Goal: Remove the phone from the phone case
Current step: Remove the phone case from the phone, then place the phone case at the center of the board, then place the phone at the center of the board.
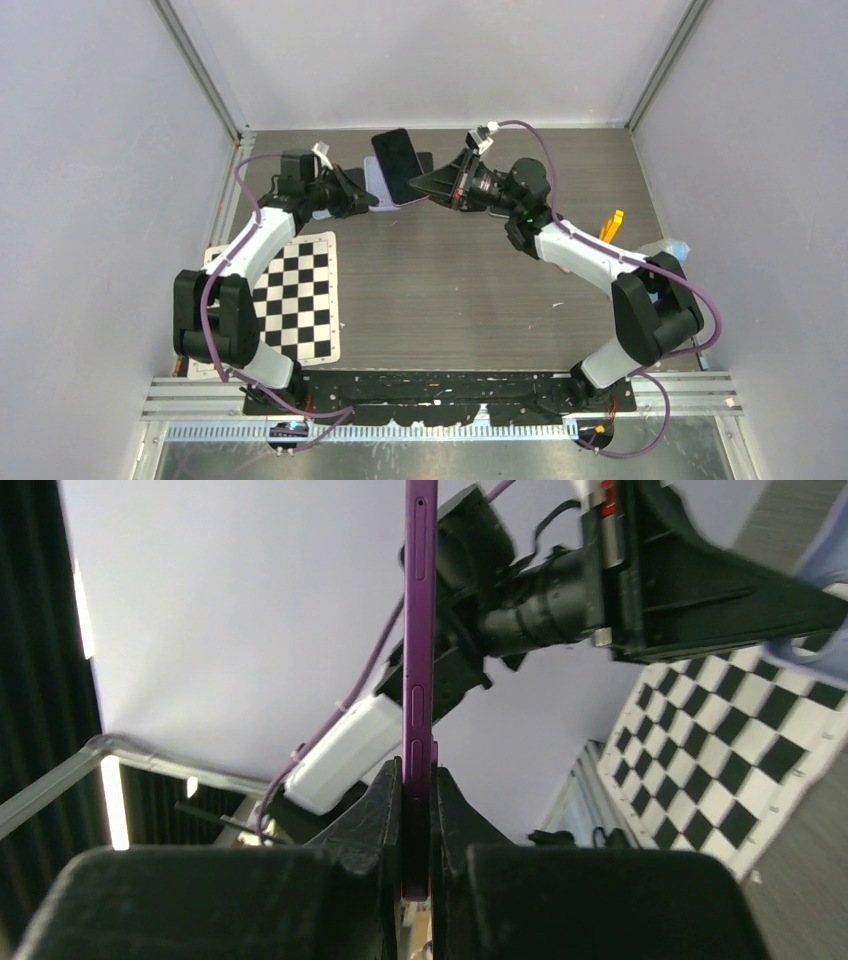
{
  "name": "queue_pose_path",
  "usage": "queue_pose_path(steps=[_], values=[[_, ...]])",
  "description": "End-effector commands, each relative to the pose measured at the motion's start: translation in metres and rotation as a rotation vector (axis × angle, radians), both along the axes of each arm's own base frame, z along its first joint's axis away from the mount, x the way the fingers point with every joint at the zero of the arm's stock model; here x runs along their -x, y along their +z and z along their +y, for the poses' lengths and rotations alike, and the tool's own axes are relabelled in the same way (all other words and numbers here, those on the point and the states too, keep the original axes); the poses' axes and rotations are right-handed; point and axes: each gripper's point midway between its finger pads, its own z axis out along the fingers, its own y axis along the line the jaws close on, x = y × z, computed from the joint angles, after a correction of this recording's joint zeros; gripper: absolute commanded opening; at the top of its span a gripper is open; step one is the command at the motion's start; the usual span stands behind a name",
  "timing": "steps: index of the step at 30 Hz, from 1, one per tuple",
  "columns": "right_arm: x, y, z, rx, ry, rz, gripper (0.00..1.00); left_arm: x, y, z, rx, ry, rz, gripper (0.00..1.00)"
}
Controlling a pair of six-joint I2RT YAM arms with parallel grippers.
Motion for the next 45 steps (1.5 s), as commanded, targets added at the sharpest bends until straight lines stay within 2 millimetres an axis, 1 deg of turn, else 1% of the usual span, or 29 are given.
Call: queue_pose_path(steps=[1, 2, 3, 4, 5, 6, 7, 8, 9, 10, 11, 12, 13, 14, 15, 16, 17, 18, 20, 21, 25, 30, 33, 34, 35, 37, 43, 45], values=[[-0.026, -0.058, -0.017, 0.242, -0.178, -0.011, 0.01, 0.022, -0.037, 0.020, -0.134, 0.017, 0.051, 0.00], [-0.032, -0.072, -0.019, 0.298, -0.211, -0.002, 0.01, 0.028, -0.048, 0.024, -0.160, 0.018, 0.075, 0.00], [-0.035, -0.093, -0.022, 0.388, -0.231, -0.007, 0.01, 0.035, -0.058, 0.028, -0.182, 0.020, 0.092, 0.00], [-0.037, -0.106, -0.022, 0.431, -0.227, 0.003, 0.01, 0.041, -0.067, 0.031, -0.200, 0.023, 0.108, 0.00], [-0.035, -0.118, -0.022, 0.483, -0.206, -0.006, 0.01, 0.047, -0.076, 0.033, -0.212, 0.021, 0.124, 0.00], [-0.037, -0.137, -0.019, 0.523, -0.186, 0.018, 0.01, 0.053, -0.084, 0.035, -0.222, 0.018, 0.138, 0.00], [-0.034, -0.146, -0.017, 0.563, -0.161, 0.012, 0.01, 0.058, -0.092, 0.036, -0.231, 0.013, 0.154, 0.00], [-0.033, -0.163, -0.013, 0.598, -0.139, 0.025, 0.01, 0.063, -0.099, 0.037, -0.240, 0.012, 0.171, 0.00], [-0.029, -0.172, -0.007, 0.632, -0.116, 0.010, 0.01, 0.067, -0.107, 0.039, -0.248, 0.009, 0.183, 0.00], [-0.028, -0.190, -0.003, 0.666, -0.097, 0.032, 0.01, 0.070, -0.113, 0.041, -0.258, 0.008, 0.189, 0.00], [-0.023, -0.198, 0.004, 0.688, -0.072, 0.024, 0.01, 0.073, -0.119, 0.043, -0.269, 0.009, 0.198, 0.00], [-0.018, -0.215, 0.012, 0.713, -0.043, 0.043, 0.01, 0.076, -0.125, 0.045, -0.282, 0.011, 0.208, 0.00], [-0.019, -0.228, 0.016, 0.735, -0.035, 0.053, 0.01, 0.077, -0.128, 0.047, -0.294, 0.011, 0.212, 0.00], [-0.015, -0.232, 0.023, 0.744, -0.020, 0.045, 0.01, 0.078, -0.131, 0.049, -0.307, 0.014, 0.216, 0.00], [-0.016, -0.244, 0.026, 0.765, -0.021, 0.058, 0.01, 0.080, -0.134, 0.051, -0.319, 0.018, 0.222, 0.00], [-0.015, -0.247, 0.030, 0.771, -0.019, 0.060, 0.01, 0.081, -0.136, 0.053, -0.333, 0.020, 0.225, 0.00], [-0.016, -0.256, 0.031, 0.788, -0.028, 0.070, 0.01, 0.082, -0.138, 0.055, -0.345, 0.025, 0.234, 0.00], [-0.017, -0.259, 0.032, 0.797, -0.041, 0.078, 0.01, 0.083, -0.140, 0.059, -0.361, 0.037, 0.244, 0.00], [-0.018, -0.268, 0.034, 0.806, -0.052, 0.098, 0.01, 0.086, -0.143, 0.061, -0.366, 0.044, 0.261, 0.05], [-0.019, -0.274, 0.034, 0.812, -0.056, 0.112, 0.01, 0.087, -0.143, 0.061, -0.365, 0.046, 0.267, 0.11], [-0.022, -0.283, 0.039, 0.776, -0.068, 0.144, 0.01, 0.090, -0.143, 0.066, -0.387, 0.072, 0.302, 0.38], [-0.022, -0.292, 0.039, 0.768, -0.083, 0.178, 0.01, 0.093, -0.137, 0.074, -0.427, 0.096, 0.316, 0.56], [-0.024, -0.296, 0.041, 0.764, -0.085, 0.185, 0.01, 0.093, -0.131, 0.073, -0.417, 0.092, 0.308, 0.63], [-0.024, -0.301, 0.041, 0.767, -0.083, 0.190, 0.01, 0.092, -0.129, 0.073, -0.418, 0.092, 0.305, 0.64], [-0.025, -0.301, 0.043, 0.765, -0.082, 0.184, 0.01, 0.092, -0.126, 0.073, -0.418, 0.091, 0.305, 0.66], [-0.025, -0.308, 0.044, 0.785, -0.073, 0.180, 0.01, 0.091, -0.119, 0.073, -0.414, 0.091, 0.292, 0.68], [-0.014, -0.331, 0.049, 0.825, -0.040, 0.203, 0.01, 0.085, -0.094, 0.069, -0.397, 0.081, 0.220, 0.76], [-0.009, -0.332, 0.055, 0.821, -0.033, 0.228, 0.04, 0.083, -0.090, 0.071, -0.403, 0.087, 0.204, 0.78]])
